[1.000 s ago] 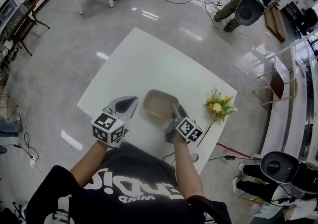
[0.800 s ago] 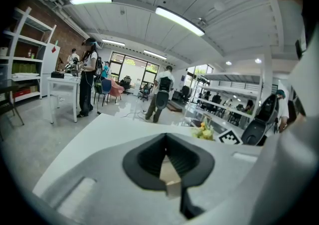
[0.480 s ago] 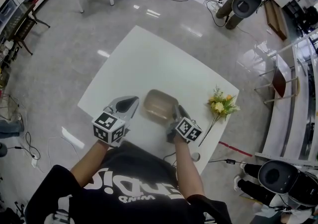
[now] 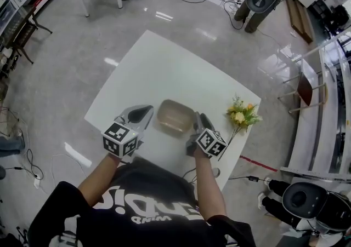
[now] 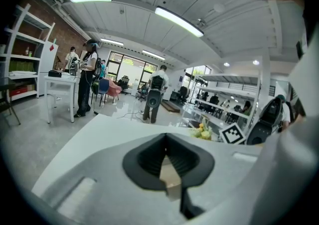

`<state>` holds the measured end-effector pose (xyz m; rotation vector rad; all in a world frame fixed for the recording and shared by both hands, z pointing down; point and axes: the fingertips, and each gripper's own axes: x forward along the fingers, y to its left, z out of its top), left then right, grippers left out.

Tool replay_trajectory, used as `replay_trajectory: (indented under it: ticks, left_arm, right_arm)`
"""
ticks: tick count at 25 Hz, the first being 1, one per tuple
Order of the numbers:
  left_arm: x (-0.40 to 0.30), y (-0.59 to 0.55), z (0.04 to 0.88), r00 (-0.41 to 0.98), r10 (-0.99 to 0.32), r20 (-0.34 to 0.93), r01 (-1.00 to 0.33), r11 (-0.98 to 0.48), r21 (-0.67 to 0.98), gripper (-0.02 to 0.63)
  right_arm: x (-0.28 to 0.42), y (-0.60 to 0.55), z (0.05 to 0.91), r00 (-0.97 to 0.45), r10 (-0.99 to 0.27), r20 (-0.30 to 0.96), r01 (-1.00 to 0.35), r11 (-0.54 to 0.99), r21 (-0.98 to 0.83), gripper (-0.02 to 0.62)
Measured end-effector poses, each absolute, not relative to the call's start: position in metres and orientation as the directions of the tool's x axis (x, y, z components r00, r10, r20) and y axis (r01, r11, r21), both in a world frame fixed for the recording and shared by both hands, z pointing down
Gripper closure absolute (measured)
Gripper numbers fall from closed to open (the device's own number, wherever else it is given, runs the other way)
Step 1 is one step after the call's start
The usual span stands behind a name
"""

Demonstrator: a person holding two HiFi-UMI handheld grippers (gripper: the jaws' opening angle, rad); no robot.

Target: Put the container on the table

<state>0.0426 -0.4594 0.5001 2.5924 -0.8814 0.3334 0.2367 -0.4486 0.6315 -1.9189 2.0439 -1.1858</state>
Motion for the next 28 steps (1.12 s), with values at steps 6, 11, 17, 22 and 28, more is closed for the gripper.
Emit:
replay_trajectory:
  ticks: [6, 11, 17, 22, 28]
  left_arm:
    - [0.043, -0.46, 0.492, 0.784, -0.533, 0.319, -0.615, -0.74, 0.273, 0.604]
    - [0.041, -0.458, 0.484, 0.791, -0.533, 0.301, -0.606, -0.749, 0.266, 0.604]
    - [0.041, -0.45, 0.472, 0.8, -0.53, 0.279, -0.595, -0.761, 0.258, 0.604]
    - [0.034, -0.437, 0.464, 0.807, -0.525, 0.269, -0.585, -0.771, 0.251, 0.604]
    - [0.025, -0.409, 0.458, 0.822, -0.508, 0.256, -0.564, -0.787, 0.248, 0.604]
  right_arm:
    - [0.229, -0.448, 0.588, -0.212, -0.912, 0.351, -0.831, -0.021, -0.556, 0.456]
    - [0.225, -0.438, 0.559, -0.208, -0.924, 0.322, -0.873, 0.028, -0.487, 0.456]
    - [0.219, -0.414, 0.528, -0.197, -0.936, 0.292, -0.907, 0.061, -0.418, 0.457]
    - [0.206, -0.387, 0.503, -0.188, -0.947, 0.262, -0.926, 0.081, -0.369, 0.459]
    - [0.188, -0.346, 0.486, -0.174, -0.955, 0.242, -0.933, 0.081, -0.351, 0.46]
